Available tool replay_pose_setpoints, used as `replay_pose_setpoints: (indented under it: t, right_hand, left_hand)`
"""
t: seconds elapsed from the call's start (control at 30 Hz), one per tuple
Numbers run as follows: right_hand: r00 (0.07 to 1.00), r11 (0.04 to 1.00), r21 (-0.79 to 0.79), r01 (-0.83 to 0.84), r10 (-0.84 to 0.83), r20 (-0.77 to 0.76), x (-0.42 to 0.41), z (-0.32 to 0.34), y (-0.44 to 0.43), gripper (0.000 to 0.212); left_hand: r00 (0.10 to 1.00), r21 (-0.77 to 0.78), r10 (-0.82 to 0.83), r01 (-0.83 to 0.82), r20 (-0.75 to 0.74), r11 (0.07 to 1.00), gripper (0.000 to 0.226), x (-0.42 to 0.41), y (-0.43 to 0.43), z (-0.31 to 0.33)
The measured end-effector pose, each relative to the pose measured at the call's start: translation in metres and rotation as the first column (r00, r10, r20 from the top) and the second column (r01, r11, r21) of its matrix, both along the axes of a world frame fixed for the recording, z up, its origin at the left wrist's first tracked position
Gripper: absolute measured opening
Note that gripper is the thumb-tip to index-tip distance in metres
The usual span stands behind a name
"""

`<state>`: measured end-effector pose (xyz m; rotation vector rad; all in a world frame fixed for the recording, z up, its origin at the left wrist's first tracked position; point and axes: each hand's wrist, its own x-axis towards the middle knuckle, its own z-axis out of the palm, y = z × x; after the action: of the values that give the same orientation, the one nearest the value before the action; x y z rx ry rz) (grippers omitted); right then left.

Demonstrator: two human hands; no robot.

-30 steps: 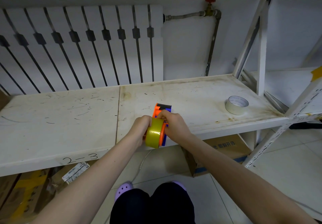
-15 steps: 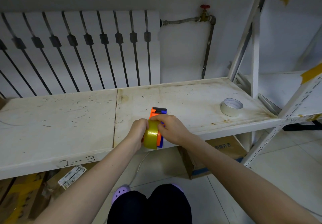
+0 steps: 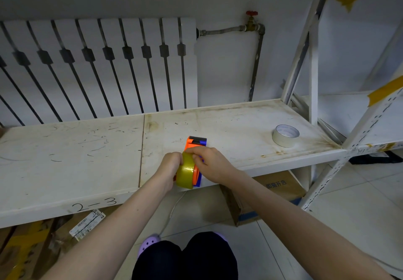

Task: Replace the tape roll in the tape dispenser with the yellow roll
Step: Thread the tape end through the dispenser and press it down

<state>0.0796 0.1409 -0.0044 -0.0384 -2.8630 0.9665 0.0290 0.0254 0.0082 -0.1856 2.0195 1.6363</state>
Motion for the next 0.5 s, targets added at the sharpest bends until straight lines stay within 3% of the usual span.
replay_pose_setpoints:
  t: [0.1, 0.23, 0.5]
  right_hand:
    - [1.0, 1.0, -0.001, 0.011, -0.011, 0.014, 0.0, -0.0003, -0.0009, 0.034]
    - [1.0, 1.0, 0.008, 0.018, -0.018, 0.02, 0.0008, -0.0008, -0.0023, 0.035]
    - [1.0, 1.0, 0.023, 0.016, -0.016, -0.006, 0.0011, -0.0055, -0.0023, 0.035]
  left_hand:
    - [1.0, -0.011, -0.022, 0.022, 0.003, 1.0, 0.022, -0.0001, -0.0017, 0.0002]
    - [0.999, -0.001, -0.031, 0.031, -0.004, 1.0, 0.006, 0.0005, -0.0028, 0.0023]
    - [0.999, -0.052, -0.029, 0.028, -0.019, 0.998, 0.018, -0.0053, -0.0022, -0.0043]
